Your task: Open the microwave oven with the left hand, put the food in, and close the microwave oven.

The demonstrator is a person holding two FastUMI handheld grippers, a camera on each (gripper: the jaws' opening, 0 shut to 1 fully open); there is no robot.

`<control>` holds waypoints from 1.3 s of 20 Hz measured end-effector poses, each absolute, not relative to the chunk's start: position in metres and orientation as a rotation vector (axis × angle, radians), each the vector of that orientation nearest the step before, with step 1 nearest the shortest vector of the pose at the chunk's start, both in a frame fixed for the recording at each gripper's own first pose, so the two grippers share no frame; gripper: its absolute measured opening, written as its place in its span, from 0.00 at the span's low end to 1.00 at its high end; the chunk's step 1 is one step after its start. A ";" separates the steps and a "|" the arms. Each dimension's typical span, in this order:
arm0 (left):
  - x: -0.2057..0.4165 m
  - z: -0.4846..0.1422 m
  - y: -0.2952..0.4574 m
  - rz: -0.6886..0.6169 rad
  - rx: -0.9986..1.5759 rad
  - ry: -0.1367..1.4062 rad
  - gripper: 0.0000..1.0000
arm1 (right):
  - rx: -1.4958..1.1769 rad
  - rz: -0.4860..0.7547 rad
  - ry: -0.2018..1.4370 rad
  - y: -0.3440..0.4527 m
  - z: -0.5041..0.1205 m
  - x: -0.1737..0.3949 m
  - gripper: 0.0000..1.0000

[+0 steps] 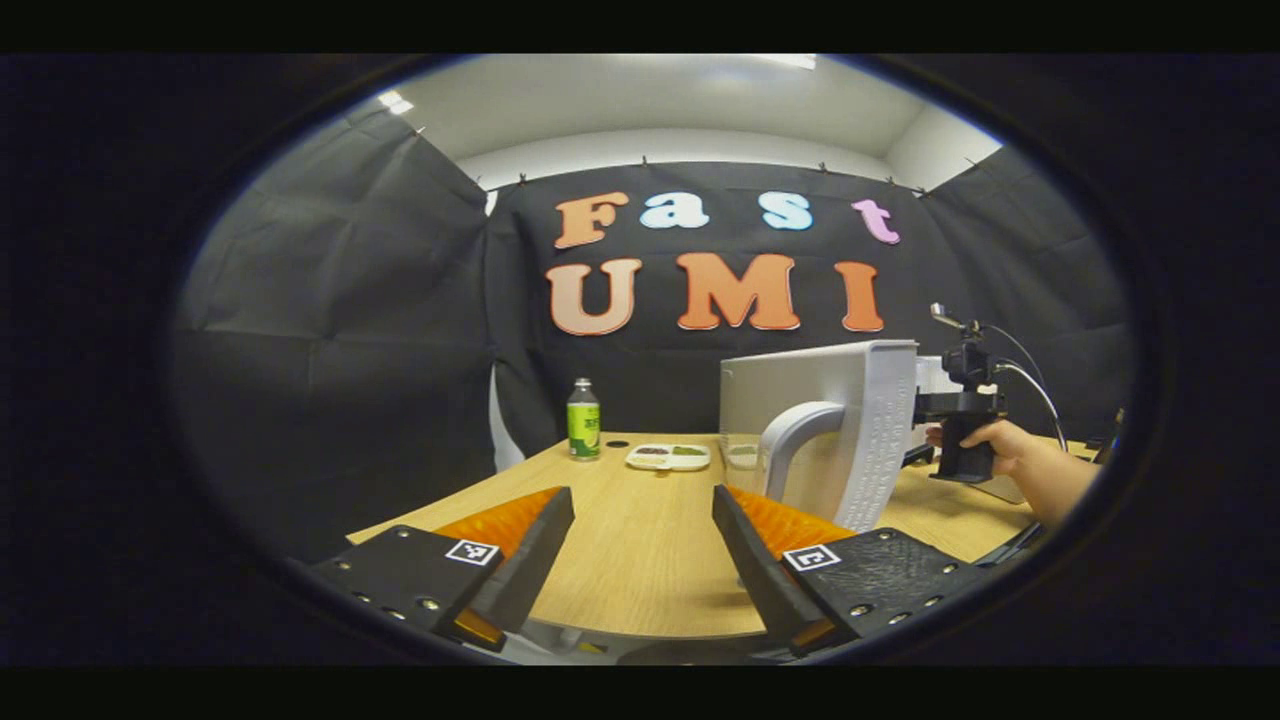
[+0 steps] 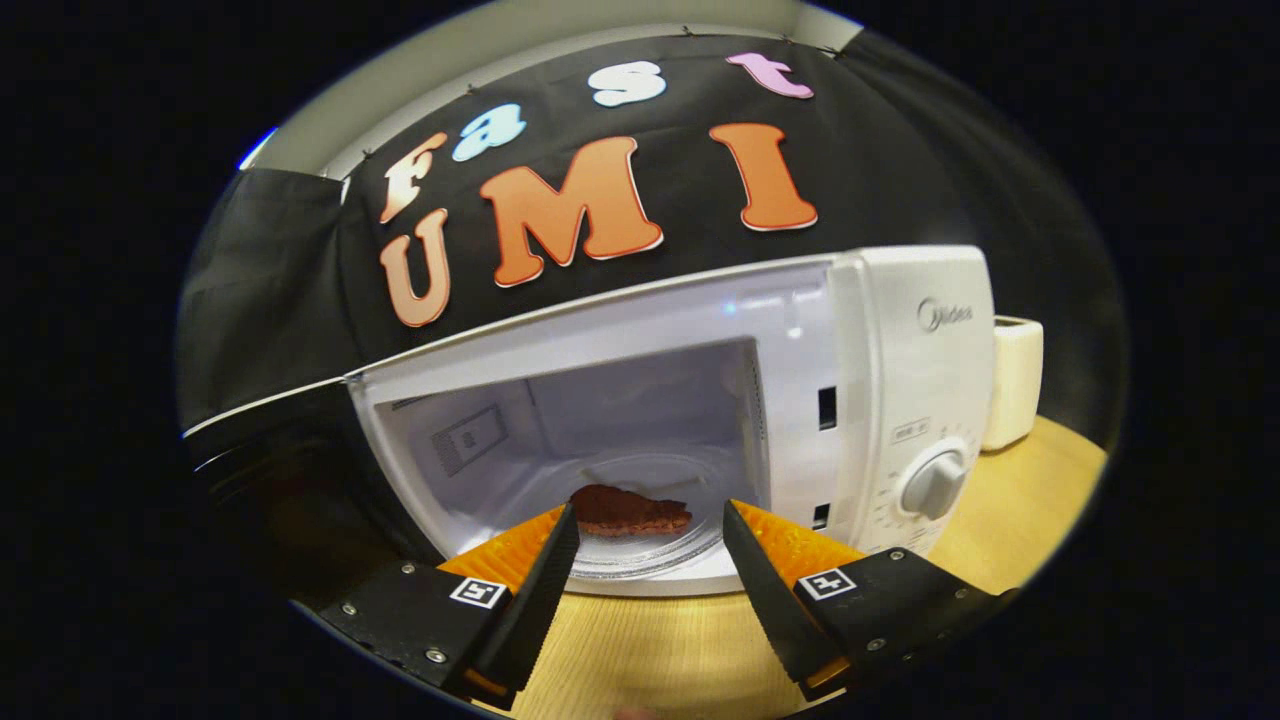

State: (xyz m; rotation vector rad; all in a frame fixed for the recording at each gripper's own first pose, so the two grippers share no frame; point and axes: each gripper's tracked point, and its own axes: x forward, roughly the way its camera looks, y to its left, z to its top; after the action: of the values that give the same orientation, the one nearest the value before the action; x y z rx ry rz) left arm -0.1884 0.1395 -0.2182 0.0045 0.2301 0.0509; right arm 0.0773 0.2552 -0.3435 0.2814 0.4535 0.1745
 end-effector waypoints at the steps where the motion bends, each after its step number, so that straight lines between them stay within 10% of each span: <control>1: -0.185 -0.217 0.130 0.026 0.003 0.225 0.87 | 0.270 0.189 0.423 0.249 -0.327 0.070 0.91; 13: -0.139 -0.228 -0.010 -0.282 -0.035 0.223 0.87 | 0.232 0.228 0.271 0.135 -0.227 0.017 0.92; 26: -0.076 -0.257 -0.140 -0.456 -0.064 0.254 0.15 | 0.185 0.134 0.238 0.043 -0.220 -0.011 0.92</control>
State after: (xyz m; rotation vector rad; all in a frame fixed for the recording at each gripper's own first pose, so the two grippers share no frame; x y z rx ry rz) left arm -0.0763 -0.1396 -0.2566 -0.0640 0.2540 -0.4565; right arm -0.0114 0.0432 -0.2204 0.1850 0.2376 0.1343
